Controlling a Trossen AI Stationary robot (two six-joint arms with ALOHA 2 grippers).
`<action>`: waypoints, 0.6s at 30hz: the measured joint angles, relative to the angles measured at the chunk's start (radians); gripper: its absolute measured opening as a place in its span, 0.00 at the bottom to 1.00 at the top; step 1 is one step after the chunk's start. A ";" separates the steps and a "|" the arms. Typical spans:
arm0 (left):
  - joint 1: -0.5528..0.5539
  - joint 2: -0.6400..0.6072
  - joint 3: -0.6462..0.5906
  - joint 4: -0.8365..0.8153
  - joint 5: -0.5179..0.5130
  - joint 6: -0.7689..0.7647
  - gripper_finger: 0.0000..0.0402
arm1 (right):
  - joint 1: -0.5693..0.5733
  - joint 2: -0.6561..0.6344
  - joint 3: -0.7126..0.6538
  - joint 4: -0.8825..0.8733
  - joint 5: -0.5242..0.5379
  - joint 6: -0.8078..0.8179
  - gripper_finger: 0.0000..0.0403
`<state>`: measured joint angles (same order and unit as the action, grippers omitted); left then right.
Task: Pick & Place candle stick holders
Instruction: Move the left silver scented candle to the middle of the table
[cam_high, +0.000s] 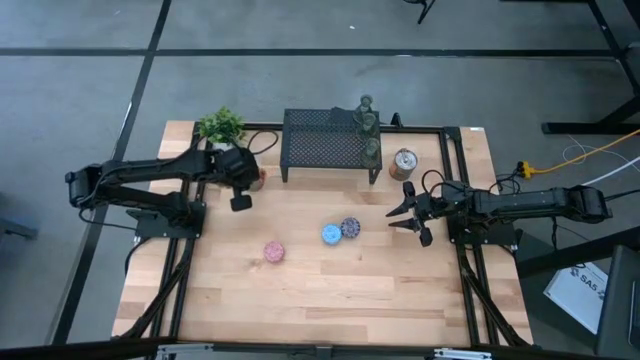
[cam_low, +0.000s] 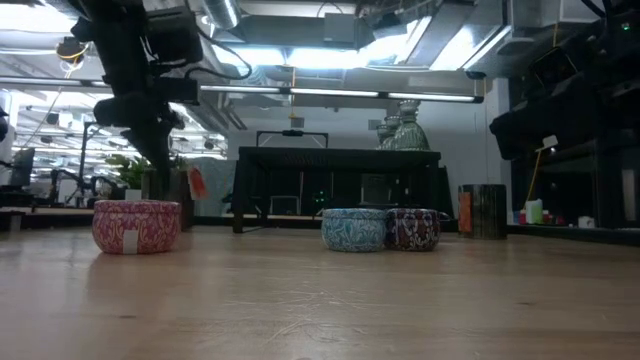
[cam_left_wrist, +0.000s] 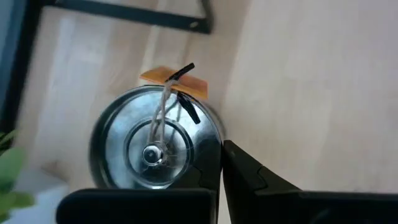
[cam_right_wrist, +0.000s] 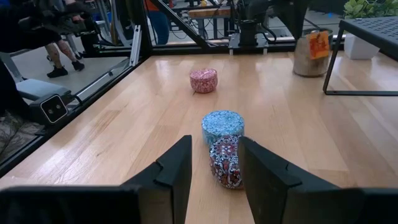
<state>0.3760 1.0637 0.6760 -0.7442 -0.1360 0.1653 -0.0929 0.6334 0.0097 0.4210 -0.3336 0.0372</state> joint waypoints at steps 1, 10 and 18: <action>-0.005 0.000 0.000 0.003 0.009 -0.001 0.00 | 0.000 0.000 0.000 0.000 0.000 0.000 0.33; -0.075 -0.002 0.002 0.018 0.047 -0.040 0.00 | 0.000 0.000 0.000 0.000 0.000 0.000 0.33; -0.148 -0.003 0.004 0.030 0.164 -0.096 0.00 | 0.000 0.000 0.000 0.000 0.000 0.000 0.33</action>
<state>0.2280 1.0611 0.6800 -0.7137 0.0277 0.0697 -0.0929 0.6334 0.0097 0.4213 -0.3336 0.0373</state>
